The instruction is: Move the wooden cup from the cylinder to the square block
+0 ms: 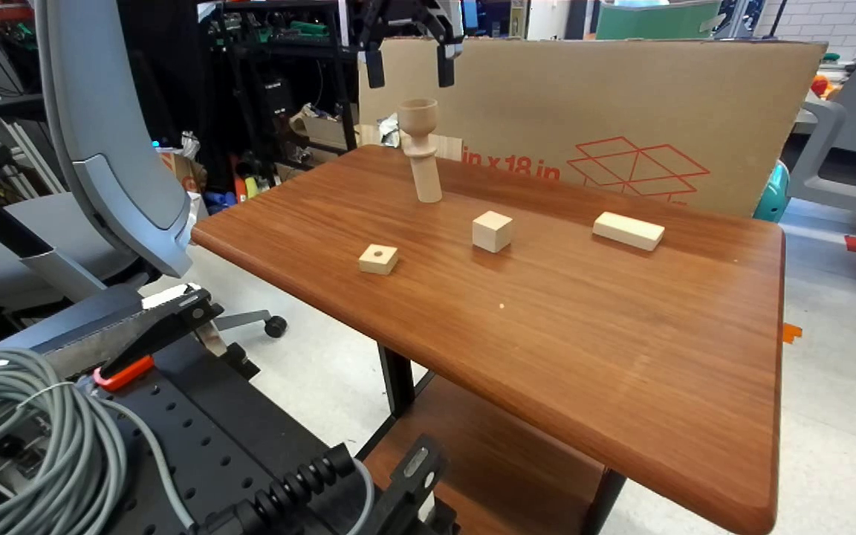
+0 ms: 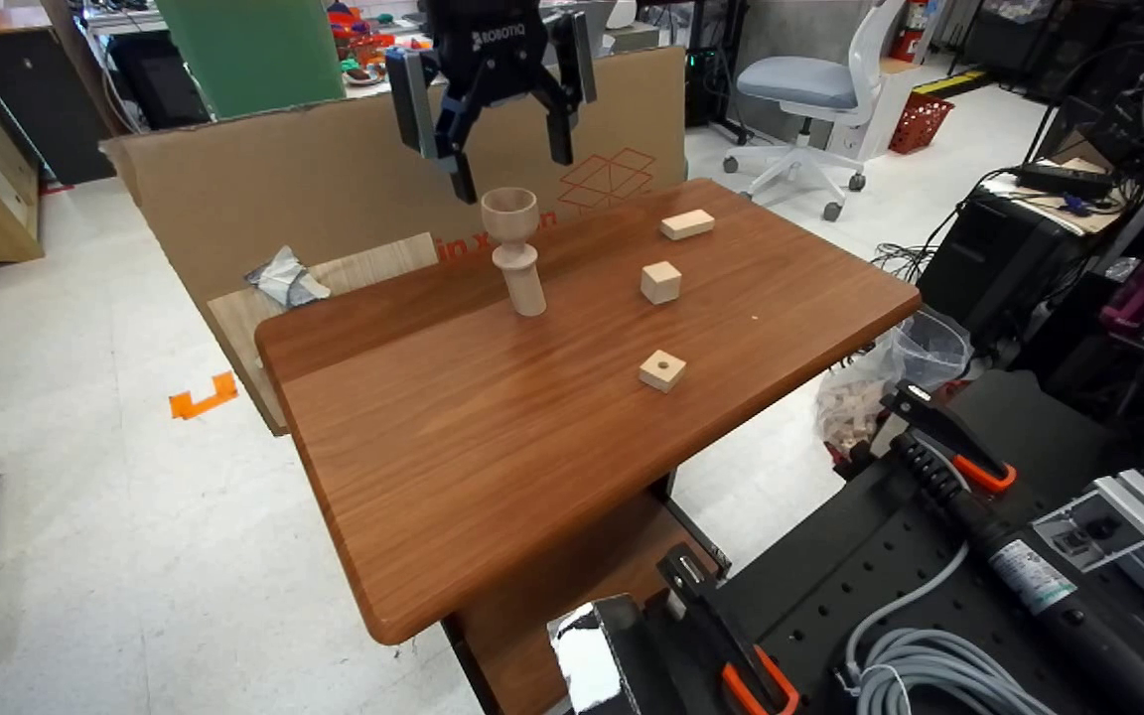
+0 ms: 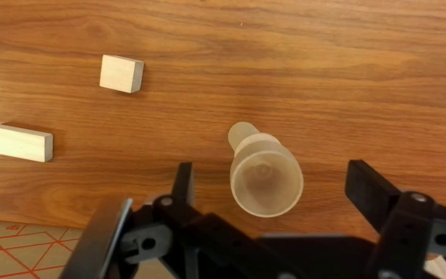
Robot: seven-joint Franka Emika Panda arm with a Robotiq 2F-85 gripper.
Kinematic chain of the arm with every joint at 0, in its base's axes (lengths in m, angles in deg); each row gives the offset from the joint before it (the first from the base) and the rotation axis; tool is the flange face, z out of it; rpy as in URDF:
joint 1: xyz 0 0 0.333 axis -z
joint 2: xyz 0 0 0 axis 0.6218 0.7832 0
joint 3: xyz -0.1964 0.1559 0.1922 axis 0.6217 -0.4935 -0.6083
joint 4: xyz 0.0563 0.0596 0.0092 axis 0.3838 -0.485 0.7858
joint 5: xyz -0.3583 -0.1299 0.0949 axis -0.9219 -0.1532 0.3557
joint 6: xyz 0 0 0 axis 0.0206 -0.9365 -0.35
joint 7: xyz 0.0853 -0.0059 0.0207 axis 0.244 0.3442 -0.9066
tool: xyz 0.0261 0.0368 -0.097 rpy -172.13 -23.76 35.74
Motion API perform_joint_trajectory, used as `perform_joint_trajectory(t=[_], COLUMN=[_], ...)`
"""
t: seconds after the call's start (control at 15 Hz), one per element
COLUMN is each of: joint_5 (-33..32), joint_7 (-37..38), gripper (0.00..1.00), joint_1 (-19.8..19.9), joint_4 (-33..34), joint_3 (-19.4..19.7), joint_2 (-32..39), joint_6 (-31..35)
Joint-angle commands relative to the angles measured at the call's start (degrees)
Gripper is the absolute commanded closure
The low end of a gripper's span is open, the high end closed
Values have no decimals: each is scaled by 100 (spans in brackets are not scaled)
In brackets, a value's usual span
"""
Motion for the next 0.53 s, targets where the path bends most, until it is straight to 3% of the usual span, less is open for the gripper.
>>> perform_joint_trajectory(t=[0.0, 0.4, 0.47], joint_5=[70, 71, 73], joint_7=[-183, -257, -266], gripper=[0, 0, 15], joint_1=[-122, -136, -136], joint_4=[435, 739, 784], joint_3=[126, 133, 132], joint_2=[331, 632, 673], joint_6=[-352, -587, -607])
